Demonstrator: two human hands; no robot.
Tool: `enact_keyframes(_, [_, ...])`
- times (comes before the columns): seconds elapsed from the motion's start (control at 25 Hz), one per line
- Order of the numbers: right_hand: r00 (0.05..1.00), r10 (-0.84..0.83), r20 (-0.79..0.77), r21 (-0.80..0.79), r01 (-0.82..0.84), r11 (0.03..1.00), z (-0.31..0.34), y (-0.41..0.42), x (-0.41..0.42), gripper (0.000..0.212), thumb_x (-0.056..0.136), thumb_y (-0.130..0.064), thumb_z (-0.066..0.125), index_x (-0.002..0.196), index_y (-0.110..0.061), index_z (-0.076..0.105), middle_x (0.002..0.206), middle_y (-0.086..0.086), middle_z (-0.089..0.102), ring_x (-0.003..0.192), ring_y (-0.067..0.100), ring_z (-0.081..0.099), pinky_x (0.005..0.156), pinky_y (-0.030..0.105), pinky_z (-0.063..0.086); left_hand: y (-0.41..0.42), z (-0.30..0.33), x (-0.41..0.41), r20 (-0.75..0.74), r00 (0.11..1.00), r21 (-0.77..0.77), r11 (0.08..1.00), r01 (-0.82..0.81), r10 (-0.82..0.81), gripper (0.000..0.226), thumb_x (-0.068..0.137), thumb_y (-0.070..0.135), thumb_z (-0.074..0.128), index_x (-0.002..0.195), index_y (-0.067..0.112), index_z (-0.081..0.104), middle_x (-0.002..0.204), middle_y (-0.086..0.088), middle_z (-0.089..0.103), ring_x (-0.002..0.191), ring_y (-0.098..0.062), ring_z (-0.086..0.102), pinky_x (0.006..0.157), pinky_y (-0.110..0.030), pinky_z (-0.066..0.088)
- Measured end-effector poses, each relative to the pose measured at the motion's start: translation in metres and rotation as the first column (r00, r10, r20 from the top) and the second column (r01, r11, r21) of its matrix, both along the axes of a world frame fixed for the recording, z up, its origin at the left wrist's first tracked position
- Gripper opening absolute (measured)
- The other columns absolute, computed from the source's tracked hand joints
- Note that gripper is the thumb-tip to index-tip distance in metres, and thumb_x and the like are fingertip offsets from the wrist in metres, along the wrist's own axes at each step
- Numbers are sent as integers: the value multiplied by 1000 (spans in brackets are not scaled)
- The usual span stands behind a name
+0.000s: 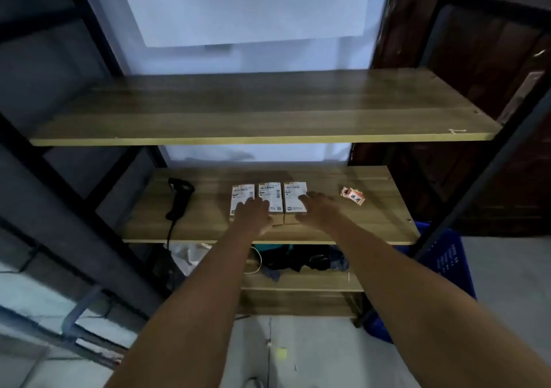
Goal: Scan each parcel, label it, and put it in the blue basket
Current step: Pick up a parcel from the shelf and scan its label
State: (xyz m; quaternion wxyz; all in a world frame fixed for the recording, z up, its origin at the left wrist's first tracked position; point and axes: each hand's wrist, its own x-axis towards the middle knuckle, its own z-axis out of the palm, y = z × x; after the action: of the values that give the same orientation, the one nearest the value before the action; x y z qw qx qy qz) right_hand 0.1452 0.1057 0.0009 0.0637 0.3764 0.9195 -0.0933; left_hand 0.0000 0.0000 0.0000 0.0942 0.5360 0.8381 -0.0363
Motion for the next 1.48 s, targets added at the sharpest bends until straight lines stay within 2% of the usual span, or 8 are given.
enact_keyframes(0.2, [996, -38, 77, -35, 41, 999, -32, 10, -30, 70, 90, -55, 44, 150, -25, 25, 160, 2, 20, 145, 24, 22, 113, 44, 30, 29, -35, -20, -22, 993, -56, 992, 116, -117, 49, 93, 29, 48, 139, 15, 42, 149, -7, 38, 137, -28, 35, 110, -49, 28])
enact_keyframes(0.36, [991, -33, 128, -39, 38, 999, -57, 22, -45, 65, 94, -39, 43, 152, -25, 19, 162, 0, 11, 148, 20, 14, 114, 42, 28, 42, -62, -29, 14, 991, -86, 987, 134, -133, 55, 93, 32, 50, 144, 16, 38, 155, -6, 30, 142, -28, 28, 115, -50, 22])
enact_keyframes(0.48, [979, 14, 202, -52, -4, 999, -74, 32, -50, 65, 94, -33, 43, 152, -23, 18, 162, 0, 10, 148, 20, 15, 113, 42, 31, 45, -80, -36, 50, 990, -129, 982, 137, -132, 56, 91, 31, 52, 145, 17, 41, 159, -4, 23, 144, -25, 26, 114, -53, 20])
enact_keyframes(0.76, [991, -13, 133, -52, 20, 998, -94, 53, -68, 70, 90, -33, 49, 152, -20, 19, 162, 2, 10, 148, 20, 16, 106, 42, 40, 74, -92, -46, 74, 994, -78, 993, 88, -83, 62, 91, 32, 54, 148, 17, 35, 162, -6, 14, 149, -25, 16, 117, -56, 14])
enact_keyframes(1.04, [992, -3, 129, -74, 13, 997, -99, 105, -103, 72, 91, -34, 50, 153, -20, 17, 162, 4, 7, 148, 23, 14, 109, 47, 36, 129, -87, -77, 91, 995, -120, 991, 51, -41, 63, 88, 25, 56, 148, 19, 36, 161, -7, 19, 148, -27, 20, 118, -58, 12])
enact_keyframes(1.24, [986, -11, 164, -84, 25, 996, -102, 136, -122, 67, 92, -40, 46, 152, -24, 20, 161, 0, 13, 147, 21, 17, 110, 47, 31, 156, -81, -93, 122, 992, -160, 986, 39, -20, 64, 90, 19, 49, 152, 14, 29, 163, -7, 10, 150, -26, 11, 118, -58, 2])
enact_keyframes(1.36, [994, -23, 107, -53, 28, 998, -97, 132, -121, 65, 90, -36, 50, 149, -21, 27, 157, 4, 25, 144, 23, 24, 108, 44, 34, 153, -84, -95, 109, 994, -113, 993, 37, -24, 70, 89, 21, 51, 152, 11, 23, 162, -10, 16, 150, -29, 11, 119, -57, 5])
enact_keyframes(1.48, [982, -117, -149, -44, 111, 993, -95, 106, -118, 62, 84, -25, 55, 142, -17, 36, 147, 6, 39, 131, 26, 41, 98, 40, 43, 127, -92, -94, 115, 989, 146, 983, -111, 94, 64, 90, 26, 53, 146, 5, 30, 152, -18, 33, 140, -32, 33, 113, -47, 30])
